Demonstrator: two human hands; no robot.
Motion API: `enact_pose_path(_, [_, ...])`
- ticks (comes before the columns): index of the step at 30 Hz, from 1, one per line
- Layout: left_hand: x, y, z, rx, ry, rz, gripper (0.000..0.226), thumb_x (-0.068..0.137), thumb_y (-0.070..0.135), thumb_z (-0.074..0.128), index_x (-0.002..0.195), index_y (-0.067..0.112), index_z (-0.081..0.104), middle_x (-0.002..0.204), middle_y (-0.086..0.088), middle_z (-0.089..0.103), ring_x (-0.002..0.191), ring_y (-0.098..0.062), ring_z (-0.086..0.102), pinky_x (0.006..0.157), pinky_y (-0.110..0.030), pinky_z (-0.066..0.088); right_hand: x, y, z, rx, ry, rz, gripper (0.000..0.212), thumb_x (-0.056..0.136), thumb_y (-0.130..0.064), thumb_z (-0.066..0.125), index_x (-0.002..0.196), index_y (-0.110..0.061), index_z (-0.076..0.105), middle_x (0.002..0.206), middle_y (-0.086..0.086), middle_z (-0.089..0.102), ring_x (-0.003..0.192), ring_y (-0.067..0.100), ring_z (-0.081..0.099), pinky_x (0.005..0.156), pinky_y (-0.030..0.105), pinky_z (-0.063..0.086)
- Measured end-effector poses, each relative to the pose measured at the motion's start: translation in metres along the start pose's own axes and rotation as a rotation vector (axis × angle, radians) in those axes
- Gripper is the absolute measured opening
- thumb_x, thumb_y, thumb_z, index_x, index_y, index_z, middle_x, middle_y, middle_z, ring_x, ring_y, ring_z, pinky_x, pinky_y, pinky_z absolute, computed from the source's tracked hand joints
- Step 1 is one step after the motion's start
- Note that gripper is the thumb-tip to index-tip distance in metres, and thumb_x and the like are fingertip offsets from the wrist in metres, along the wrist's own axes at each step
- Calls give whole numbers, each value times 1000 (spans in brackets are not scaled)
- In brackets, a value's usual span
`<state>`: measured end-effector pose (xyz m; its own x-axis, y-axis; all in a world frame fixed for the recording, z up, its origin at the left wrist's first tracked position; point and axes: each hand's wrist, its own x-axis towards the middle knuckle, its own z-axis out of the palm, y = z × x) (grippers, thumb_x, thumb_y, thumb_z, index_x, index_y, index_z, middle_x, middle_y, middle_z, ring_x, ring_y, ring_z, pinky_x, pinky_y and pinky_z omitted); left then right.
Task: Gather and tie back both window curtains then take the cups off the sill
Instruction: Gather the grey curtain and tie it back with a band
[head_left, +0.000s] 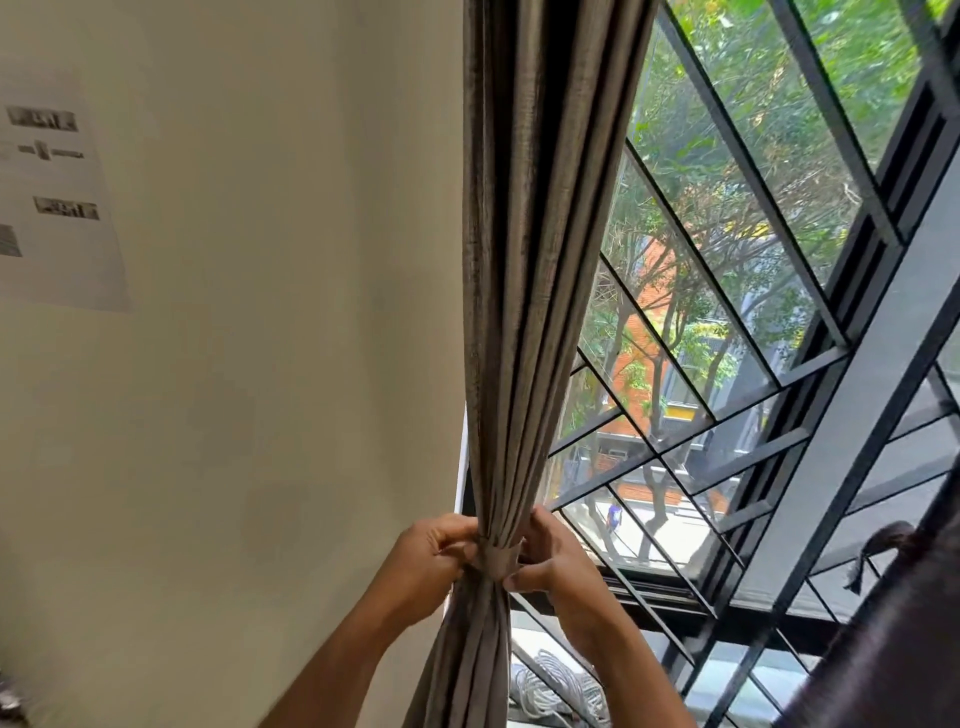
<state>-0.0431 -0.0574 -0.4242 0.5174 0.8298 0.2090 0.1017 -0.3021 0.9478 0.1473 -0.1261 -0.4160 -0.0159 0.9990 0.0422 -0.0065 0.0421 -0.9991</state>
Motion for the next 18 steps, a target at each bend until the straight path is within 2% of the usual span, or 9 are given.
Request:
enact_pose_path(2, [5,-4,-7,3,-3,-9,51,98,-14,55,112,27,82,105,0,83,95,-9,76,87,-21,56,4,4,-6,32,-51,-17,72,67,25,60,128,-12,70,122,25,75,107,31,73,82,39,58])
enact_pose_path(4, [10,-8,-14,-39,-12,-24,39,98,-15,55,116,15,73,110,-13,81,104,-19,75,95,-30,58,9,10,-10,75,-41,-44,56,77,28,61,120,-7,73,111,21,79,99,28,76,83,36,61])
enact_pose_path(6, [13,-8,-20,-74,-11,-48,29,99,-15,58,119,4,67,111,-19,79,101,-17,75,90,-25,59,12,16,-14,79,-17,-57,41,86,22,63,114,-6,74,103,20,78,93,28,75,88,42,62])
enact_pose_path(8, [14,-7,-25,-130,64,-45,27,98,-16,61,119,1,68,104,-16,81,92,-12,76,81,-20,59,15,21,-18,47,14,-53,29,94,15,63,114,-3,72,103,20,77,96,31,73,94,50,58])
enact_pose_path(10, [16,-11,-27,-217,160,-41,28,98,-15,63,119,2,69,99,-11,82,93,-16,77,84,-23,62,17,22,-21,29,20,-27,26,98,12,60,118,-2,70,105,18,76,98,30,71,94,48,57])
enact_pose_path(12, [20,-17,-22,-267,186,-69,35,97,-9,68,126,10,71,104,-13,82,100,-22,78,94,-33,64,18,19,-20,29,-42,-2,29,99,9,59,124,-1,69,111,16,76,102,27,71,90,43,59])
enact_pose_path(15, [29,-23,-10,-403,114,-141,48,96,-3,72,142,10,63,121,-27,76,115,-39,75,106,-52,59,23,10,-18,24,-142,26,33,102,9,58,132,-1,69,115,13,76,104,24,74,87,37,62])
enact_pose_path(18, [35,-27,-8,-524,3,-192,56,87,5,82,140,7,65,126,-33,73,112,-43,72,109,-61,54,29,7,-25,46,-216,50,33,103,8,59,136,5,65,119,20,71,99,23,73,84,34,61])
